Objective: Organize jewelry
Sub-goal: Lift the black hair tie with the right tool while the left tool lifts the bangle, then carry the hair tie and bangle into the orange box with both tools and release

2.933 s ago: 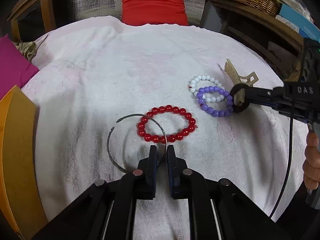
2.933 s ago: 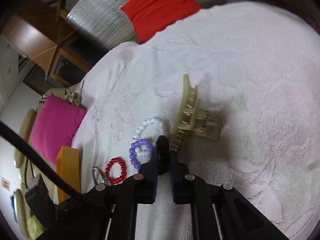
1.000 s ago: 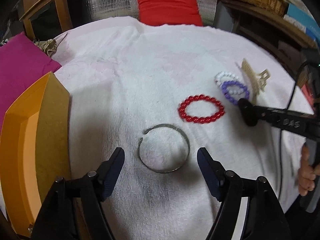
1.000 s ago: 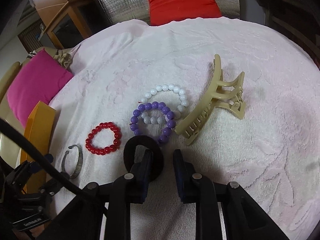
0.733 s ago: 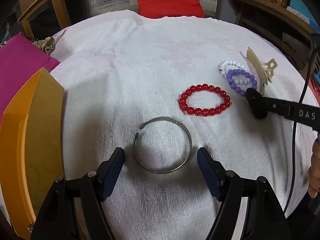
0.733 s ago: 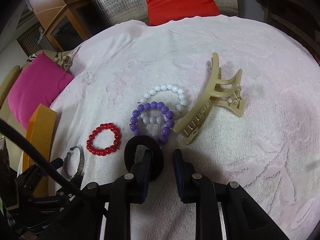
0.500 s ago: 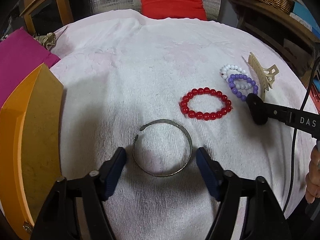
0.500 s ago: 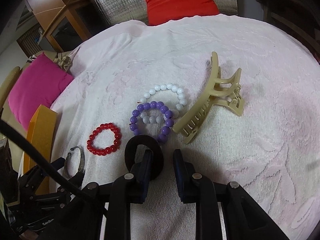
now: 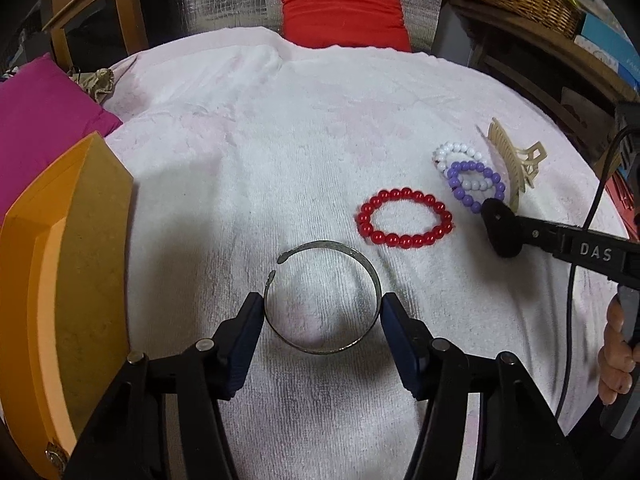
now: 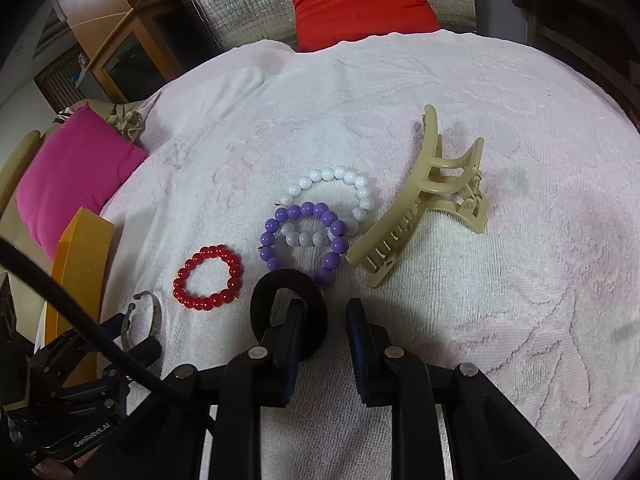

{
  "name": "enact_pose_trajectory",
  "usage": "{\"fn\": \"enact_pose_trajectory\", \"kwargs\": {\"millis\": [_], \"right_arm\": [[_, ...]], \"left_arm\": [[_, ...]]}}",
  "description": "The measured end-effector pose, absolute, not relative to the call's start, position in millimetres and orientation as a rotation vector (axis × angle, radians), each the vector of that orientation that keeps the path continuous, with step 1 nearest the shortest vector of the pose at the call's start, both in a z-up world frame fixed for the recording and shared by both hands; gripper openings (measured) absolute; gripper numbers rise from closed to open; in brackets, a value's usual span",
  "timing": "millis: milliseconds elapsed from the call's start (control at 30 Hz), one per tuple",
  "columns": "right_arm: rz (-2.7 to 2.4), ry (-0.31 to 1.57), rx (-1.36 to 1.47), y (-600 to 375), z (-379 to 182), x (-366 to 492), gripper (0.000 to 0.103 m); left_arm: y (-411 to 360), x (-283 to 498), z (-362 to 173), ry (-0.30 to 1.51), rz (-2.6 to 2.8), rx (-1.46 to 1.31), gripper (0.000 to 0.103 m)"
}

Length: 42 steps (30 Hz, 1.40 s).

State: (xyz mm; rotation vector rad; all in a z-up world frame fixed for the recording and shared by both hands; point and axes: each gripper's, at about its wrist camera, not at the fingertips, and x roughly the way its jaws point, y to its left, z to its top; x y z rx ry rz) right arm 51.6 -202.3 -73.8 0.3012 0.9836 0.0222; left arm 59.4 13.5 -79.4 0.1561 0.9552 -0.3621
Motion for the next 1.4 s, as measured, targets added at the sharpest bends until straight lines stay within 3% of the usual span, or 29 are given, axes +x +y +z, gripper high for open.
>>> {"fn": "enact_pose_trajectory", "kwargs": {"millis": [167,533,1033,1400], "right_arm": [[0.024,0.983,0.310,-203,-74,52,0.023],[0.015,0.979,0.292,-200,-70,48,0.011],[-0.072,0.907,0.192,-182,-63,35,0.010],[-0.092,0.806,0.140,-150,-47,14,0.010]], "left_arm": [[14,57,-74,0.939,-0.359,0.148,0.061],[10,56,-72,0.926,-0.341,0.177,0.062],[13,38,-28,0.764,-0.329,0.166,0.062],[81,12,17,0.604,-0.263,0.032,0.062]]}}
